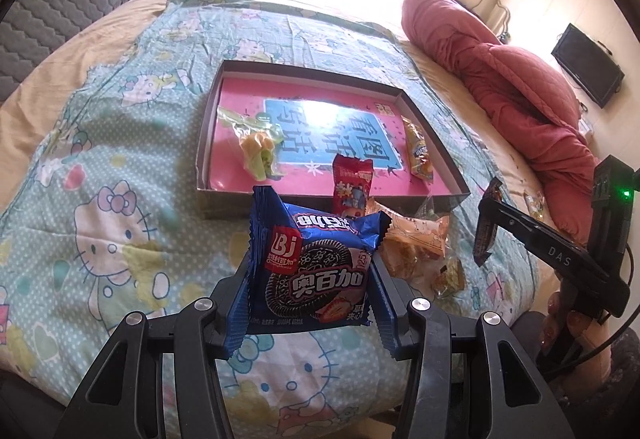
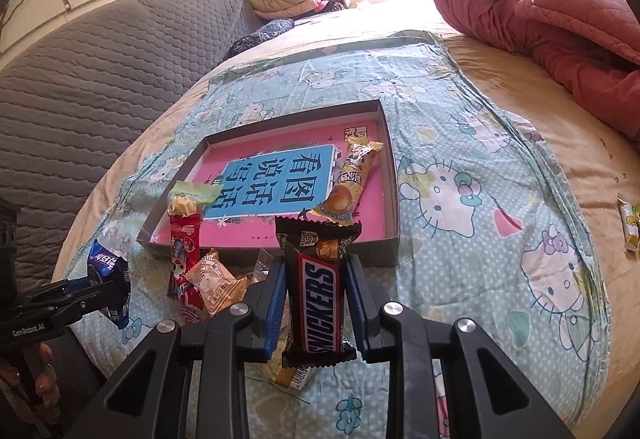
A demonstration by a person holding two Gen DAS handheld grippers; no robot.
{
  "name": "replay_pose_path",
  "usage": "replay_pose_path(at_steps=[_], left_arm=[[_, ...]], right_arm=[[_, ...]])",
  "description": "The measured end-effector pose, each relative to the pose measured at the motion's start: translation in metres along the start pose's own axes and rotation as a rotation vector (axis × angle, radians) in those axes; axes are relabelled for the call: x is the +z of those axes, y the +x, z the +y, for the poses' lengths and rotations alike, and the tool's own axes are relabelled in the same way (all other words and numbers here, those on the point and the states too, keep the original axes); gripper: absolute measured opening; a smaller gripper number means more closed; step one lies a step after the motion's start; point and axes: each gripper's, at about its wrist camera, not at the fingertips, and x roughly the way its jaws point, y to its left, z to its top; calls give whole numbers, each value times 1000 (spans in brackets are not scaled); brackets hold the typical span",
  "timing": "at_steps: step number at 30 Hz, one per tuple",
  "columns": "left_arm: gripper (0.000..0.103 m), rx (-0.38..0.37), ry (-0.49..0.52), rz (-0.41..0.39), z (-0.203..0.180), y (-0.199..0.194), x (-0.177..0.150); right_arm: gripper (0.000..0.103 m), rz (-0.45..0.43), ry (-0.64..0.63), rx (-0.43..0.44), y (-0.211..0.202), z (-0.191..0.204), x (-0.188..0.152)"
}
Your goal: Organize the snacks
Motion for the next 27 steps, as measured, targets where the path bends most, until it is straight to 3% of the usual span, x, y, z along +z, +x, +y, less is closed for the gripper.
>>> replay_pose_path(at_steps=[27], left_arm=[[54, 59, 4, -135, 12, -32, 23]], right_arm=[[29, -98, -90, 34, -26, 44, 27]])
